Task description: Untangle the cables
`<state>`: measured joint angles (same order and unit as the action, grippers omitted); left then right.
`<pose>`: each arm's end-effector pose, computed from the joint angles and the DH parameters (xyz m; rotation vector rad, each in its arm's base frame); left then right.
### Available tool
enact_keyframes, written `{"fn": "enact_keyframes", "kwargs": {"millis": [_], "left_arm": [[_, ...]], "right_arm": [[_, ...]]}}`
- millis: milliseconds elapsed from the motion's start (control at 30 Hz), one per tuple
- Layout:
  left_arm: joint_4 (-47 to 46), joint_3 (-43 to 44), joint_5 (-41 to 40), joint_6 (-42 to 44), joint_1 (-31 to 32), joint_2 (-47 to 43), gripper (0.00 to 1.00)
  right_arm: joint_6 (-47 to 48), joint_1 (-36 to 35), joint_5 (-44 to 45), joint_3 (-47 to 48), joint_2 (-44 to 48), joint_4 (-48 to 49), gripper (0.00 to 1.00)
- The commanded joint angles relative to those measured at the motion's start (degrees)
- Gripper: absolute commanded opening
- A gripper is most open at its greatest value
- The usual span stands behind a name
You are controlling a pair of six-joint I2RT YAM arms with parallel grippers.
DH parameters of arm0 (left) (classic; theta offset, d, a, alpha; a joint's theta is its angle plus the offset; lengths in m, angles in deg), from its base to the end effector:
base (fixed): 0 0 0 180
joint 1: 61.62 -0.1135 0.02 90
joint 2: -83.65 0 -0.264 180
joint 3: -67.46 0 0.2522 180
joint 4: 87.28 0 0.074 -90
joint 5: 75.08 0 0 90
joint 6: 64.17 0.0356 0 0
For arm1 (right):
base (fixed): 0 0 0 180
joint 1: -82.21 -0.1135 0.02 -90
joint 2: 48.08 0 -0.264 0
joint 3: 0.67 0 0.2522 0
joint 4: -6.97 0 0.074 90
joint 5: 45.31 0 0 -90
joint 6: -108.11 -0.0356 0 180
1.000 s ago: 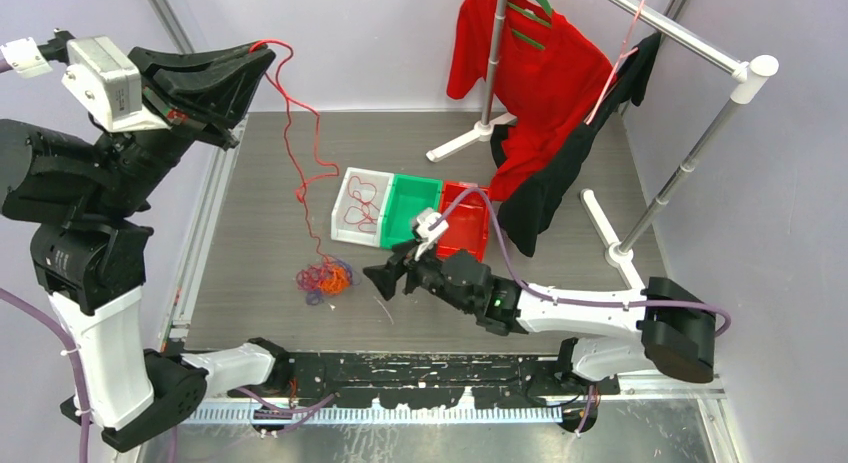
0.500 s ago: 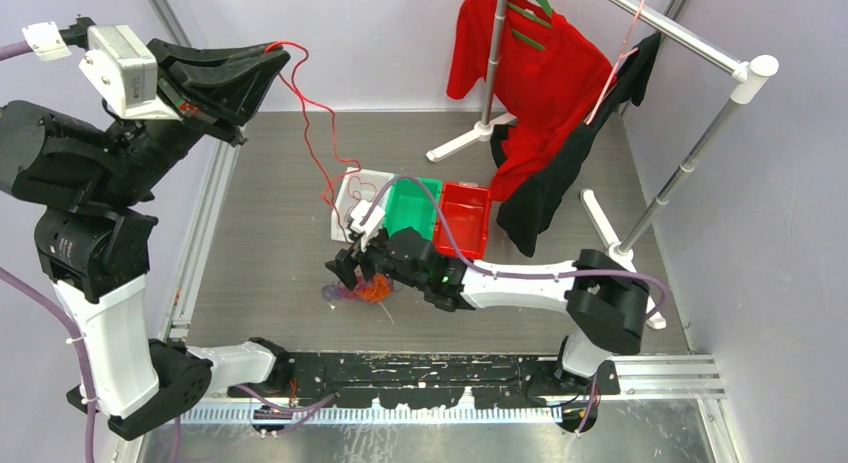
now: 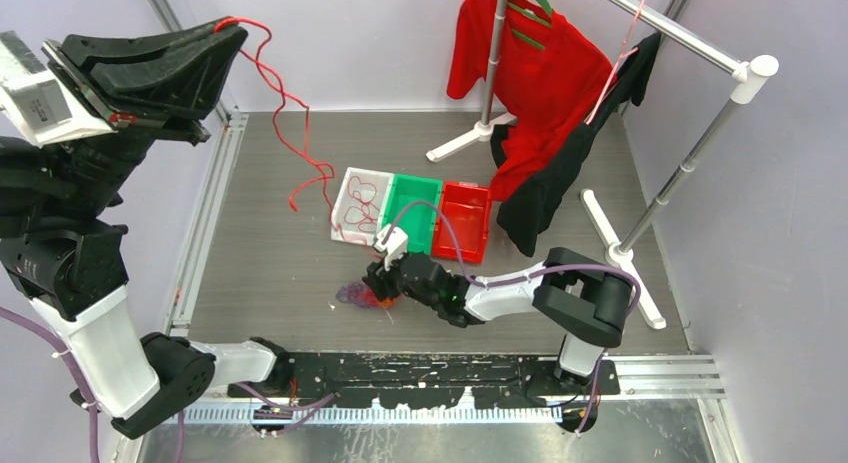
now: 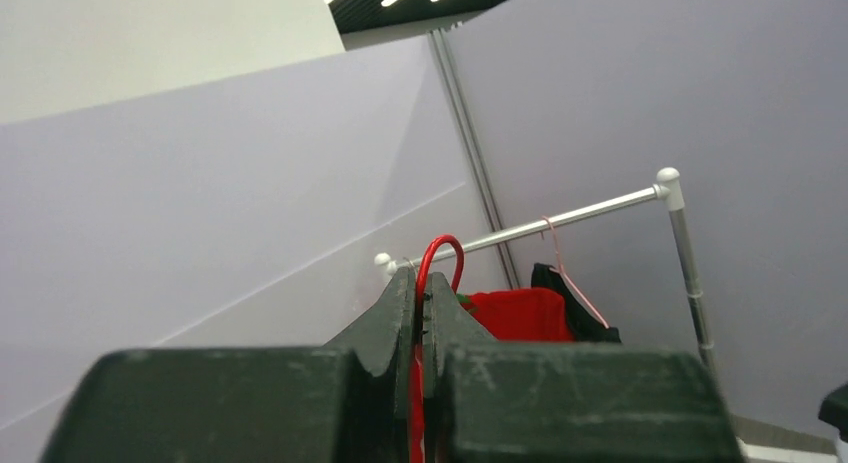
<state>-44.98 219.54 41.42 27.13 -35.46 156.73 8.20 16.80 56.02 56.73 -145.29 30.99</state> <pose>0.0614 -0.0478 0.6769 0.6427 0.7974 -0.6109 0.1527 0.3169 0.1843 -0.7585 1.7479 0.7289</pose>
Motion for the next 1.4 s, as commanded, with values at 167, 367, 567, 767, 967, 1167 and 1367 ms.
{"fn": "enact_keyframes", "kwargs": {"millis": [167,367,567,767,967,1167,1367], "left_arm": [[-17.5,5.39,-10.32,5.18,0.22,3.4,0.0],[-17.65,7.04,-10.43,6.81,0.22,5.33,0.0],[-18.15,-5.55,-10.53,8.5,0.22,0.55,0.0],[-18.08,-19.43,-11.8,11.19,0.22,-4.68,0.0],[-18.07,-29.44,-13.06,13.68,0.22,-7.26,0.0],[-18.41,-37.36,-14.58,17.27,0.22,-7.95,0.0],[-19.84,-44.83,-15.23,19.72,0.23,-7.4,0.0]], "right_arm": [[-4.46,-0.8,4.45,-8.66,-0.96,9.04,0.57],[-6.41,-1.13,5.51,-12.01,-0.13,11.48,0.58],[-7.55,-1.21,6.28,-14.61,3.99,11.08,0.6],[-8.6,-1.21,10.88,-15.61,11.21,7.82,0.68],[-10.19,-1.21,13.07,-16.2,16.33,4.75,0.77],[-10.48,-1.21,15.07,-17.65,20.27,4.13,0.78],[-10.55,-1.21,19.77,-20.05,24.22,3.14,0.78]]}}
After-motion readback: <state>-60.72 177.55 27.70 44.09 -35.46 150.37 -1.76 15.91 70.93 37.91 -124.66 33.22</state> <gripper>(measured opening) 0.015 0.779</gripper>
